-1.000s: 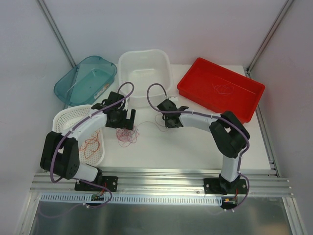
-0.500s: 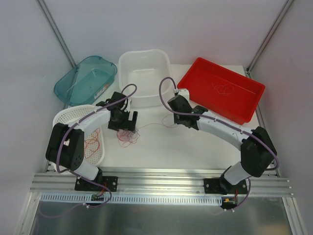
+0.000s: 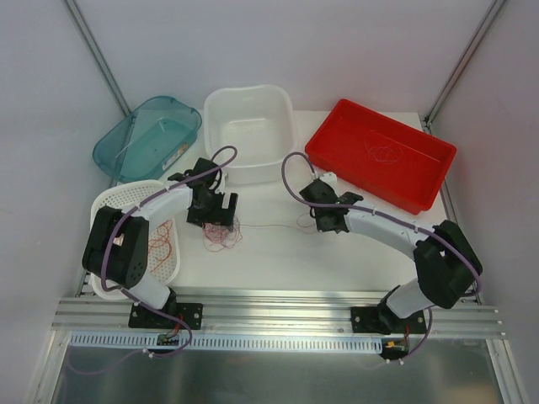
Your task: Untangle the cables
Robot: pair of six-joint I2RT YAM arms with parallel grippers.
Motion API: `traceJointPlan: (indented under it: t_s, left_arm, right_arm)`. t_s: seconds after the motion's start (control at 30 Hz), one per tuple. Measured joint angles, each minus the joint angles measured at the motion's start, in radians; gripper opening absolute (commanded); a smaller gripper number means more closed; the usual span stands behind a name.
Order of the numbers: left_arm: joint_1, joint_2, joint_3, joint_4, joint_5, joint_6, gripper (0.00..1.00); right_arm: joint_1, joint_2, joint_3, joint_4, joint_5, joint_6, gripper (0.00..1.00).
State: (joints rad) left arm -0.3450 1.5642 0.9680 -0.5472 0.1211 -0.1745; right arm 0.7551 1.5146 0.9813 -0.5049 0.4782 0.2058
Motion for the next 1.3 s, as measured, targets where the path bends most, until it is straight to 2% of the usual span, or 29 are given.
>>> traceJointPlan:
  t_s: [0.17,0.33,0.47,0.77,0.8,0.9,0.93,1.0,1.1,1.17,1.3]
  left_arm:
    - [0.0,0.021,0.005,-0.015,0.0,-0.002,0.95]
    - [0.0,0.052,0.011,-0.02,-0.005,-0.009,0.92]
    - [0.0,0.077,0.014,-0.024,-0.019,-0.014,0.91]
    - [-0.002,0.115,0.036,-0.044,-0.037,-0.018,0.91]
    - [-0.002,0.115,0.036,-0.045,-0.038,-0.018,0.91]
    - [-0.002,0.115,0.039,-0.046,-0.044,-0.018,0.91]
    - [-0.002,0.115,0.039,-0.046,-0.044,-0.018,0.91]
    - [-0.002,0.115,0.04,-0.046,-0.045,-0.018,0.91]
    - [-0.003,0.115,0.04,-0.046,-0.046,-0.018,0.92]
    - [-0.003,0.115,0.04,-0.046,-0.046,-0.018,0.92]
    - [-0.003,0.115,0.042,-0.046,-0.047,-0.018,0.92]
  right_arm:
    - [-0.126,-0.128,-0.102,-0.033,-0.023,0.015,0.01]
    - [-0.27,-0.375,-0.105,-0.043,-0.058,0.011,0.01]
    - [-0.3,-0.49,-0.063,-0.08,-0.07,-0.005,0.01]
    - [-0.353,-0.641,0.097,-0.194,-0.061,-0.092,0.02]
    - [-0.357,-0.653,0.121,-0.197,-0.073,-0.109,0.05]
    - [-0.361,-0.655,0.172,-0.196,-0.18,-0.168,0.24]
    - [-0.356,-0.645,0.178,-0.188,-0.232,-0.188,0.42]
    - [-0.318,-0.604,0.169,-0.169,-0.315,-0.225,0.61]
    - [-0.199,-0.483,0.138,-0.142,-0.374,-0.293,0.72]
    - [-0.138,-0.368,0.126,-0.121,-0.422,-0.333,0.74]
    - [-0.09,-0.167,0.118,-0.103,-0.47,-0.414,0.76]
